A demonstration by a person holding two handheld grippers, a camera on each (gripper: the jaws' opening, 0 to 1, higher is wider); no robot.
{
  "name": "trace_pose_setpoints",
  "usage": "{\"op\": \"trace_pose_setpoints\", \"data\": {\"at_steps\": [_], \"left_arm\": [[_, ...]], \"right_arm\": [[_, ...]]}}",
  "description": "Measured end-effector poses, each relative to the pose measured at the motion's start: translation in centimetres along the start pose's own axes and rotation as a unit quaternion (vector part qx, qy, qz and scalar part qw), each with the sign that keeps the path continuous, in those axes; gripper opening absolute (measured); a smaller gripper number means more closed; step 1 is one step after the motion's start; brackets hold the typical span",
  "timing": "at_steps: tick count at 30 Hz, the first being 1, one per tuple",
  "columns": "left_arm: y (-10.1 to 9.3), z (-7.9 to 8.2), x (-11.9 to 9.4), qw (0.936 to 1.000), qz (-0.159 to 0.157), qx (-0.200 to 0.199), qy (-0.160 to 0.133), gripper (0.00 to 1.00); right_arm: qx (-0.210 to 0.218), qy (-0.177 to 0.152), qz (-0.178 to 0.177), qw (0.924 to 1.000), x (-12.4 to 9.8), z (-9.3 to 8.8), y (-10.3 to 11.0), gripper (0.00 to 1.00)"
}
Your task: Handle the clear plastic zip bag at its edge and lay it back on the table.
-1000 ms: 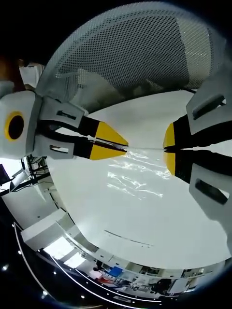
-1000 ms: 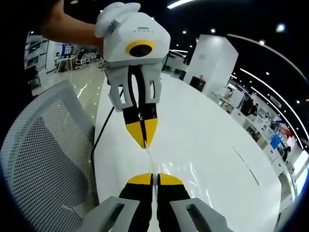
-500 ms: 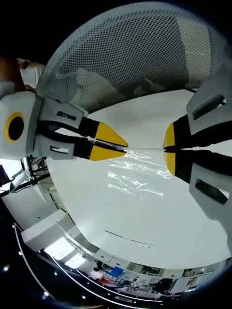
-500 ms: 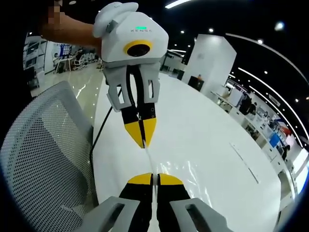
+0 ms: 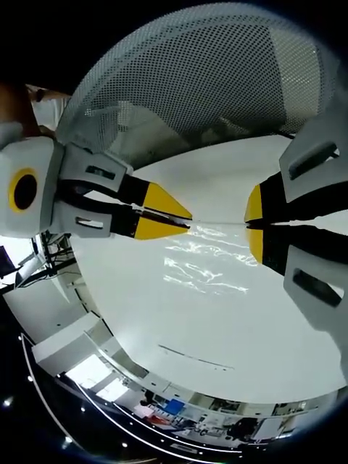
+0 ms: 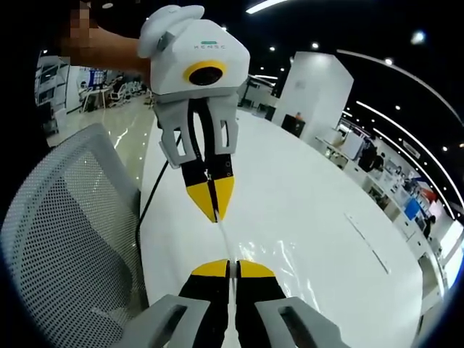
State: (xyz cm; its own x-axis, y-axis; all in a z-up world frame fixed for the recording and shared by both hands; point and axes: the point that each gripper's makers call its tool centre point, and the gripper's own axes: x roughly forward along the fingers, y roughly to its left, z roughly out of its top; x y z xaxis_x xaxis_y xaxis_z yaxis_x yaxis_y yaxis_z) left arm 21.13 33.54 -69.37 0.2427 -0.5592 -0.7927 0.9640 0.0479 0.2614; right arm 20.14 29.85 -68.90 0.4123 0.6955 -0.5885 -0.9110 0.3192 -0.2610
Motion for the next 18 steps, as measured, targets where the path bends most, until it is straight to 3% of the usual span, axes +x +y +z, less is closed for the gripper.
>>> {"op": "trace_pose_setpoints", "data": {"at_steps": [18], "left_arm": [[-0.15,-0.39,-0.13,1.0000,0.001,-0.006,0.000,0.00]], "right_arm": [[0.005,0.003,0.006,1.0000,-0.11,-0.34,0.34,0.00]]}}
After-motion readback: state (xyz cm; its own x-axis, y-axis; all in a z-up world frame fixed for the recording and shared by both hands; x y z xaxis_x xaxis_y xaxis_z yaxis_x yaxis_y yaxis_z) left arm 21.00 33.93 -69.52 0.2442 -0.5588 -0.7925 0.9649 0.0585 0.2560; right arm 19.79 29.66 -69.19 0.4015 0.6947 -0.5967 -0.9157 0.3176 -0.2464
